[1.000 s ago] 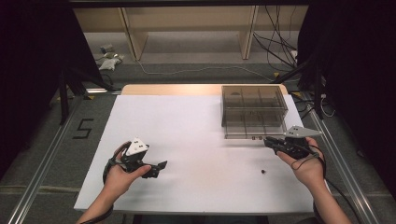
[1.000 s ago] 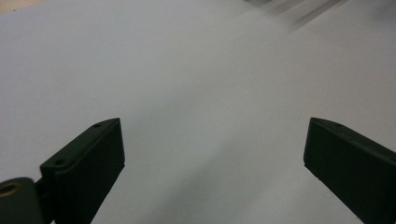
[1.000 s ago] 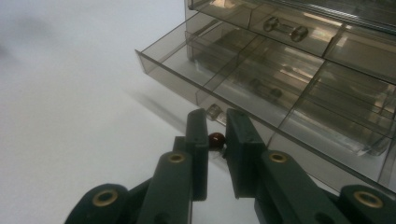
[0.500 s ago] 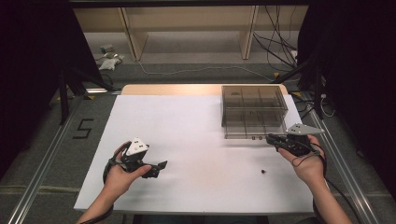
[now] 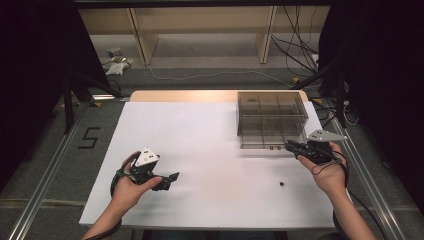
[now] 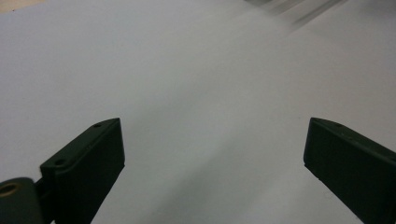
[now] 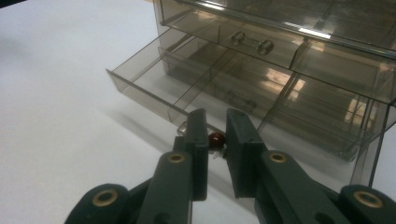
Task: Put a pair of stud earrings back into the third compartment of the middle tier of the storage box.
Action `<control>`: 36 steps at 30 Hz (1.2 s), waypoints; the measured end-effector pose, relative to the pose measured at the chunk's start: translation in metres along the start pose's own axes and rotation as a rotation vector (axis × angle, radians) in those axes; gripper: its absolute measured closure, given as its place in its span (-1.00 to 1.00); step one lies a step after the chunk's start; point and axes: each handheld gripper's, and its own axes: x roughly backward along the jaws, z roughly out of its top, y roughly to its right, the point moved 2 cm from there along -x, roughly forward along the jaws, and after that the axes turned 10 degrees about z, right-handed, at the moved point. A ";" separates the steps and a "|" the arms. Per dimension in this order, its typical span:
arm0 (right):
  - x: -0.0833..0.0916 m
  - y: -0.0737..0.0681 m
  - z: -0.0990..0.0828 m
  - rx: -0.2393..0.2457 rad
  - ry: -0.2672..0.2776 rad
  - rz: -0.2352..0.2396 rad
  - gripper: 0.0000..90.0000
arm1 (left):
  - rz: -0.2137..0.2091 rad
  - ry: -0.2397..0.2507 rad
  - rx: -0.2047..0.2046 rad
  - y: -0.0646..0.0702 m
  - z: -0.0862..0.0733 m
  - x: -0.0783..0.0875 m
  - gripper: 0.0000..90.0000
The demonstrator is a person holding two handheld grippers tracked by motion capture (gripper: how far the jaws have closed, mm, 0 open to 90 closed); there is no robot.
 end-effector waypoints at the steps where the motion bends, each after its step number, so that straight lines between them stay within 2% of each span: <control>1: 0.000 0.000 0.001 -0.003 0.003 -0.003 0.78 | 0.000 0.000 -0.001 0.000 0.000 0.000 -0.88; 27: -0.006 0.012 0.004 -0.043 0.019 -0.031 0.78 | -0.001 -0.001 0.002 -0.001 0.000 0.001 -0.88; 36: -0.008 0.014 0.005 -0.043 0.018 -0.040 0.78 | 0.000 -0.002 0.002 -0.001 0.000 0.001 -0.88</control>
